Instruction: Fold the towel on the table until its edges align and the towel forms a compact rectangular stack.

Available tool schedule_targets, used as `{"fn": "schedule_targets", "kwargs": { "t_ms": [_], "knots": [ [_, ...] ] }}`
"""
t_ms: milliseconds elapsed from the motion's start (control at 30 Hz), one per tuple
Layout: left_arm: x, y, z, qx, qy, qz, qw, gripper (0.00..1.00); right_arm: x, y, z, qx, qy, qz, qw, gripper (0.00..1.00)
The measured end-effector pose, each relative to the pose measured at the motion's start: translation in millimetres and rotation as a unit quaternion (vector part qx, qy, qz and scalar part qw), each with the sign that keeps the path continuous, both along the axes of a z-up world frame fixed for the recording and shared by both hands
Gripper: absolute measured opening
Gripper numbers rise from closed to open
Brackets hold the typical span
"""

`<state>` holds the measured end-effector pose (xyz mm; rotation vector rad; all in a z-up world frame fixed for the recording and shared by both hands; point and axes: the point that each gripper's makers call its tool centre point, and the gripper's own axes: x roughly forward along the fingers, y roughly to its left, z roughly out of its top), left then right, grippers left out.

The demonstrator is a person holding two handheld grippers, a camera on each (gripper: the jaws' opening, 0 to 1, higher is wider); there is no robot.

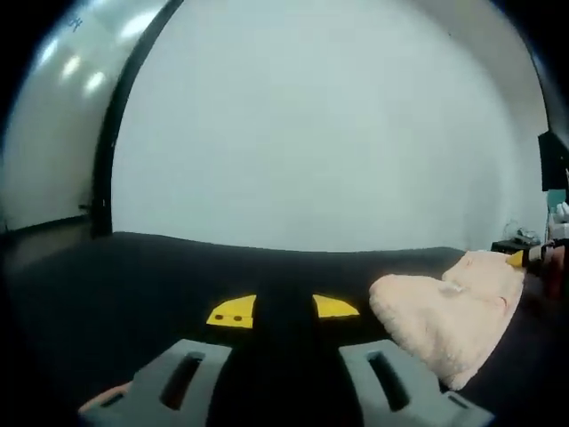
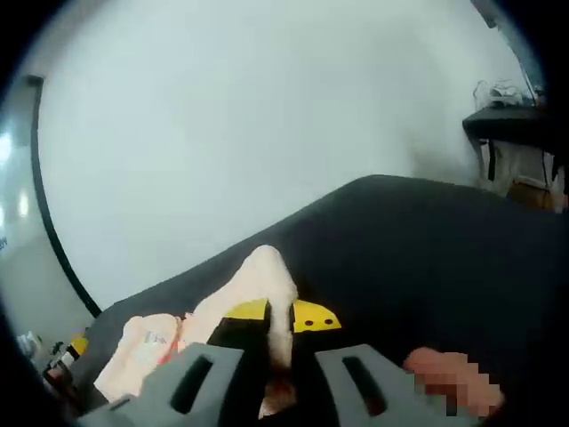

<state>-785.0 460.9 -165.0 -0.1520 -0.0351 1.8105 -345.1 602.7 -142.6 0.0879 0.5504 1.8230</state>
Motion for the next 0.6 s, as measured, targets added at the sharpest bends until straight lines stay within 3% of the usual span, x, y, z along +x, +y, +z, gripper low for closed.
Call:
{"fn": "schedule_targets", "kwargs": {
  "t_ms": [133, 233, 300, 433, 600],
  "knots": [
    [18.0, 2, 1.1, -0.001, 0.008, -0.012, 0.9999, 0.26, -32, -16, 48.2, 0.069, -0.055, 0.024, 0.9958, 0.05],
    [28.4, 1, 0.2, -0.008, 0.017, -0.02, 0.9996, 0.26, -71, -33, 75.2, 0.128, -0.127, 0.052, 0.9822, 0.05],
    [40.1, -1, -0.7, -0.012, 0.02, -0.026, 0.9994, 0.26, -99, -43, 84.8, 0.178, -0.196, 0.063, 0.9623, 0.05],
    [39.4, -2, -2.1, -0.014, 0.018, -0.025, 0.9994, 0.26, -162, -62, 84.8, 0.238, -0.262, 0.094, 0.9304, 0.05],
    [33.4, -3, -1.2, -0.006, 0.004, -0.017, 0.9998, 0.26, -226, -83, 56.9, 0.276, -0.359, 0.135, 0.8812, 0.05]
  ]
}}
